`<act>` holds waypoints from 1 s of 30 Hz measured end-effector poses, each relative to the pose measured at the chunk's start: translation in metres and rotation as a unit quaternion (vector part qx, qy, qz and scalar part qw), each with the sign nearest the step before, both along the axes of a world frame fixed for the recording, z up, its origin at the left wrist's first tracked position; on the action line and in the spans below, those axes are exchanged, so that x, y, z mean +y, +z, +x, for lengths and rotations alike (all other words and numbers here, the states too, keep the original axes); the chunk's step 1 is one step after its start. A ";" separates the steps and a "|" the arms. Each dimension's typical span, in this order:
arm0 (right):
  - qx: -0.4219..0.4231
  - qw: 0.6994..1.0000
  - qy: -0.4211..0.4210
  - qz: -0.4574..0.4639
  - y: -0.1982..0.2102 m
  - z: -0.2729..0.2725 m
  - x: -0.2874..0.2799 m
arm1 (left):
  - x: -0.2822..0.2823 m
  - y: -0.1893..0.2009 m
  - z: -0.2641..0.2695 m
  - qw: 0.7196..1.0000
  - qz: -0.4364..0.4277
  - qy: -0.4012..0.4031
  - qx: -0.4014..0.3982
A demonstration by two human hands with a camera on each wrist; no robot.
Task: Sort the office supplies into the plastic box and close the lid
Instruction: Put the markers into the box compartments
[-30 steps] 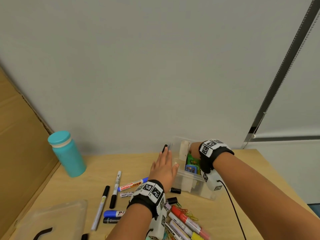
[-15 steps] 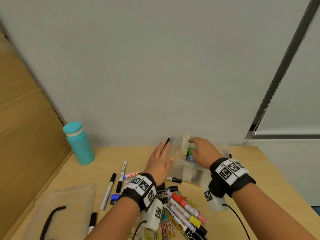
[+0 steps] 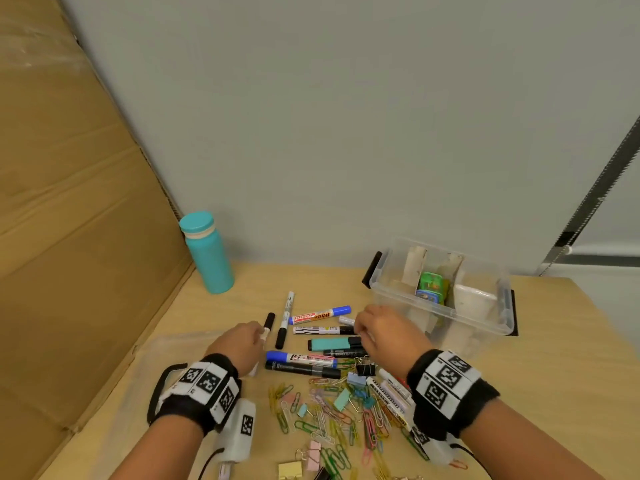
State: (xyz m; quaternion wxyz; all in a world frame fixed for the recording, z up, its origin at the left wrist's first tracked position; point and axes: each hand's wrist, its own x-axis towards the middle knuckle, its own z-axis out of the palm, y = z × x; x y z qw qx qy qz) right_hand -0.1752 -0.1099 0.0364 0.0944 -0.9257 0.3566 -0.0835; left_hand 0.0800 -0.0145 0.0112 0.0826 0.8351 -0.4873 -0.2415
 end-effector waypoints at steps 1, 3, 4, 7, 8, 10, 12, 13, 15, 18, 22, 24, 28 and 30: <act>0.038 0.999 0.001 0.019 -0.006 0.006 -0.001 | -0.002 -0.003 0.003 0.999 0.028 0.000 -0.018; 0.107 0.993 -0.003 0.041 -0.017 0.017 -0.006 | -0.009 -0.007 0.004 0.996 0.073 0.000 -0.048; 0.140 0.989 -0.006 0.045 -0.022 0.022 -0.008 | -0.012 -0.009 0.004 0.995 0.087 0.002 -0.057; 0.207 0.976 -0.016 0.058 -0.034 0.032 -0.012 | -0.022 -0.015 0.003 0.991 0.109 0.005 -0.080; 0.217 0.974 -0.017 0.054 -0.038 0.034 -0.013 | -0.024 -0.016 0.002 0.990 0.110 0.006 -0.086; 0.231 0.972 -0.016 0.043 -0.045 0.036 -0.015 | -0.029 -0.019 0.002 0.989 0.108 0.003 -0.098; 0.236 0.971 -0.017 0.046 -0.049 0.035 -0.016 | -0.032 -0.020 0.001 0.988 0.114 -0.005 -0.108; 0.231 0.972 -0.016 0.045 -0.049 0.034 -0.017 | -0.032 -0.020 0.000 0.987 0.117 -0.006 -0.111; 0.203 0.978 -0.017 0.047 -0.048 0.031 -0.017 | -0.029 -0.019 -0.001 0.988 0.108 0.004 -0.110; 0.094 0.991 -0.043 0.082 -0.042 0.022 -0.014 | -0.019 -0.014 -0.001 0.994 0.043 0.033 -0.093; -0.108 0.982 -0.064 0.143 -0.027 0.008 -0.006 | -0.004 -0.010 -0.011 0.998 -0.057 0.004 -0.035; -0.178 0.974 -0.069 0.119 -0.015 0.001 -0.003 | 0.000 -0.012 -0.020 0.996 -0.082 -0.039 0.006; -0.275 0.951 -0.123 0.076 0.014 -0.005 -0.014 | 0.001 -0.019 -0.033 0.989 -0.079 -0.121 0.005; -0.314 0.926 -0.172 0.119 0.027 -0.006 -0.030 | -0.001 -0.024 -0.036 0.987 -0.068 -0.145 -0.001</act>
